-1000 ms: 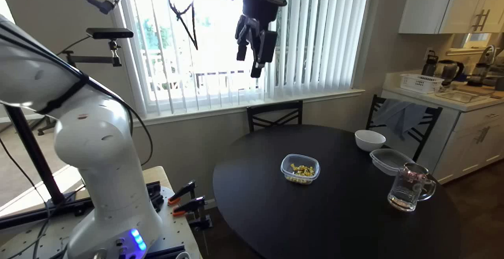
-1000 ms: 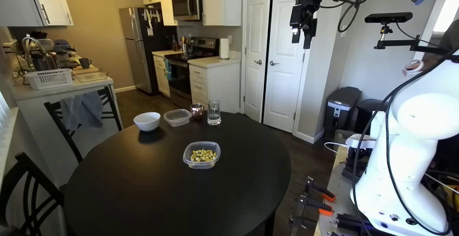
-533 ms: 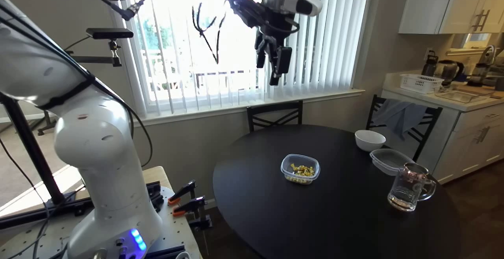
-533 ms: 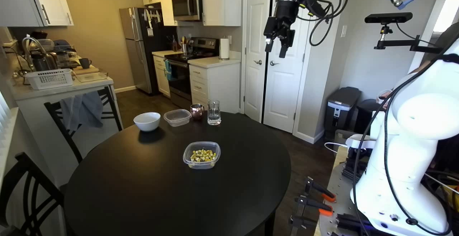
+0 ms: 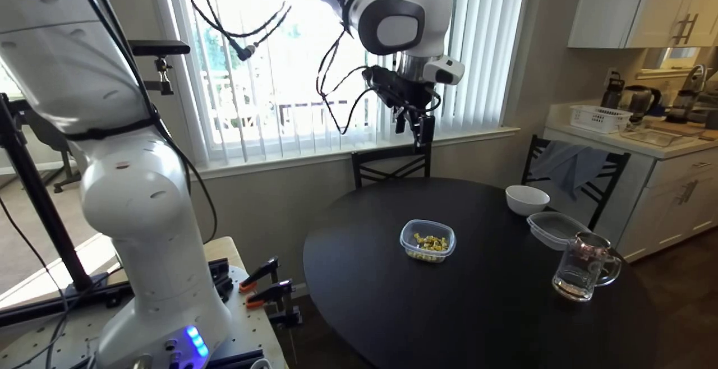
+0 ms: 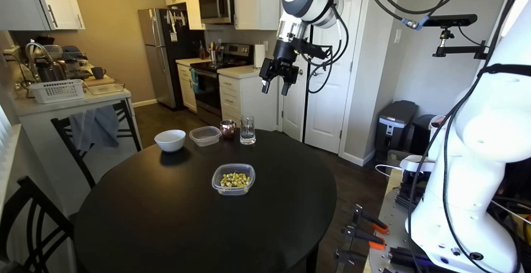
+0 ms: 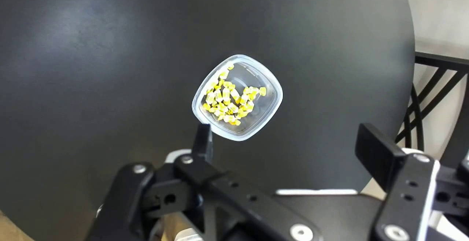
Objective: Pour the contents of the lunchbox onto the table
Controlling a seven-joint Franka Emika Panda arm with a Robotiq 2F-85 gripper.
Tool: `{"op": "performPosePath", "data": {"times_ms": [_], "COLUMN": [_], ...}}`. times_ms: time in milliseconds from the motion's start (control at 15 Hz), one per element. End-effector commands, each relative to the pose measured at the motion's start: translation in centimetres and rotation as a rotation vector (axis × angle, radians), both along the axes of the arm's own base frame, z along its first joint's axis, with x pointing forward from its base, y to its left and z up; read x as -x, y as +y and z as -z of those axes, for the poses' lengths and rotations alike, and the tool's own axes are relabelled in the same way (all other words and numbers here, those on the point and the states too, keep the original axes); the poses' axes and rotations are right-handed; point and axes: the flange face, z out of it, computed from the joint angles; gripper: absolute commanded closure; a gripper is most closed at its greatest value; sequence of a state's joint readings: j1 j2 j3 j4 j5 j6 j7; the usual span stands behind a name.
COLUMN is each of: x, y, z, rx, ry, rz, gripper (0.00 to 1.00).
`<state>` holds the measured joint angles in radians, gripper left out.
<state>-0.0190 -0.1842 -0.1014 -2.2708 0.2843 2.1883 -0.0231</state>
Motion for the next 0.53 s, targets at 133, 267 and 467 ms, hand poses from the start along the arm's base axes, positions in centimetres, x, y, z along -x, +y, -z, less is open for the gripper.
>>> {"op": "performPosePath", "data": {"times_ms": [133,267,467], "x": [-4.6,-3.8,-4.5], "y": [1.7,1.6,1.7], "z": [2.3,2.2,2.5], "rx": [-0.027,-0.009,-0.011], "ry": [-0.133,-0.100,-0.110], "rz": [0.069,0.059,0.064], "gripper": [0.00,0.00,0.00]}}
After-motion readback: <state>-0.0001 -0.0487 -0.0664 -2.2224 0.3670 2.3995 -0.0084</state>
